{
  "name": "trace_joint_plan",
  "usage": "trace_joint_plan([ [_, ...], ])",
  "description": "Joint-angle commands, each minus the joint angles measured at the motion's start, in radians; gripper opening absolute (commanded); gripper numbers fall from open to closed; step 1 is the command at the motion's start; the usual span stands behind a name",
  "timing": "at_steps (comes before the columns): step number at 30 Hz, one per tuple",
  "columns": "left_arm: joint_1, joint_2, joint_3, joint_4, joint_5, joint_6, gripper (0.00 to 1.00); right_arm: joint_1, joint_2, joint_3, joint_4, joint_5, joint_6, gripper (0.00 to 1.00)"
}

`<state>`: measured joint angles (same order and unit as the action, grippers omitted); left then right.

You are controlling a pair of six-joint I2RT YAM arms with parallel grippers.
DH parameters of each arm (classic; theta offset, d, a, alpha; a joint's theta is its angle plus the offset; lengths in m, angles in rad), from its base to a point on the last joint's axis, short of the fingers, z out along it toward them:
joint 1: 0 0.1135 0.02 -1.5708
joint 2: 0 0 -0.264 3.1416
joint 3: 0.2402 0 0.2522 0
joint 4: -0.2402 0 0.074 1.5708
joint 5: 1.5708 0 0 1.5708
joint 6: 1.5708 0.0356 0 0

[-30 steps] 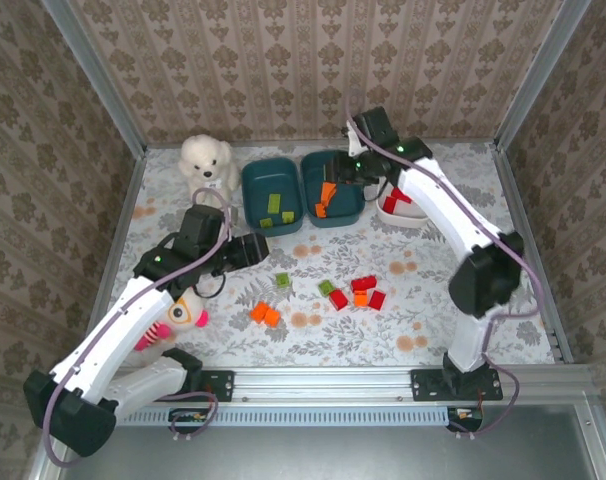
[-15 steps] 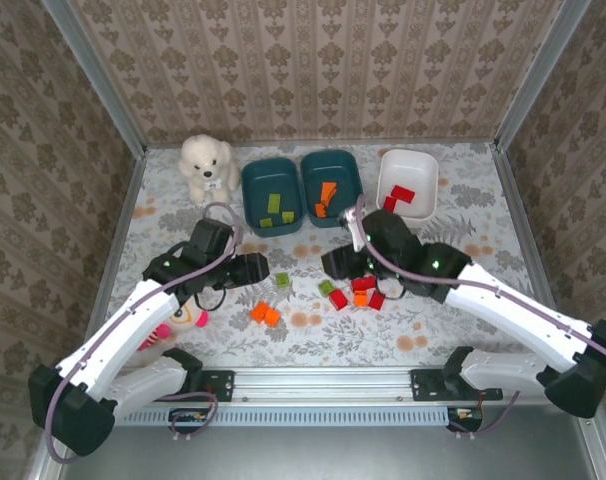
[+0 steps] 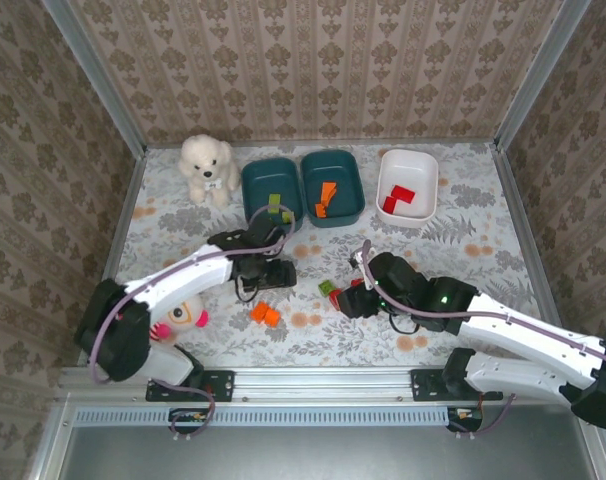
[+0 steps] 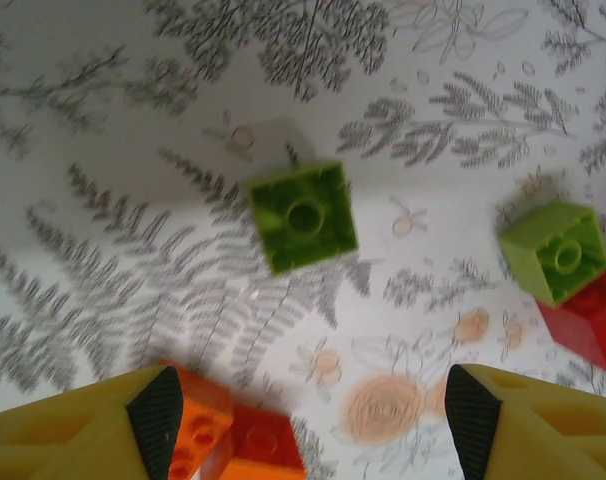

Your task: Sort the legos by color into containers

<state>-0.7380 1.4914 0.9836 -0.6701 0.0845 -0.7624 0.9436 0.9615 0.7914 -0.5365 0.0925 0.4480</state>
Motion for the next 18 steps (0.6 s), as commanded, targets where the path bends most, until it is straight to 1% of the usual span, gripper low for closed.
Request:
trace_joint_plan([
  [1,-0.021,0.104,0.099,-0.055,-0.084,-0.059,0.73,0.007,-0.028,0.031,-0.036,0.022,-0.010,0.63],
  [4,-0.020,0.190,0.161,-0.093,-0.108,-0.076,0.73,0.009,-0.043,0.032,-0.039,0.027,0.002,0.62],
  [5,-0.020,0.217,0.185,-0.115,-0.117,-0.080,0.71,0.007,-0.049,0.032,-0.039,0.030,0.005,0.62],
  [8,-0.020,0.276,0.223,-0.147,-0.132,-0.078,0.68,0.008,-0.062,0.034,-0.039,0.036,0.016,0.63],
  [12,-0.020,0.326,0.250,-0.189,-0.151,-0.078,0.67,0.007,-0.064,0.042,-0.045,0.042,0.012,0.63],
  [16,-0.020,0.336,0.236,-0.152,-0.147,-0.082,0.65,0.008,-0.058,0.042,-0.045,0.046,0.012,0.64],
  [18,-0.020,0.348,0.228,-0.129,-0.146,-0.084,0.60,0.007,-0.052,0.044,-0.045,0.044,0.014,0.64],
])
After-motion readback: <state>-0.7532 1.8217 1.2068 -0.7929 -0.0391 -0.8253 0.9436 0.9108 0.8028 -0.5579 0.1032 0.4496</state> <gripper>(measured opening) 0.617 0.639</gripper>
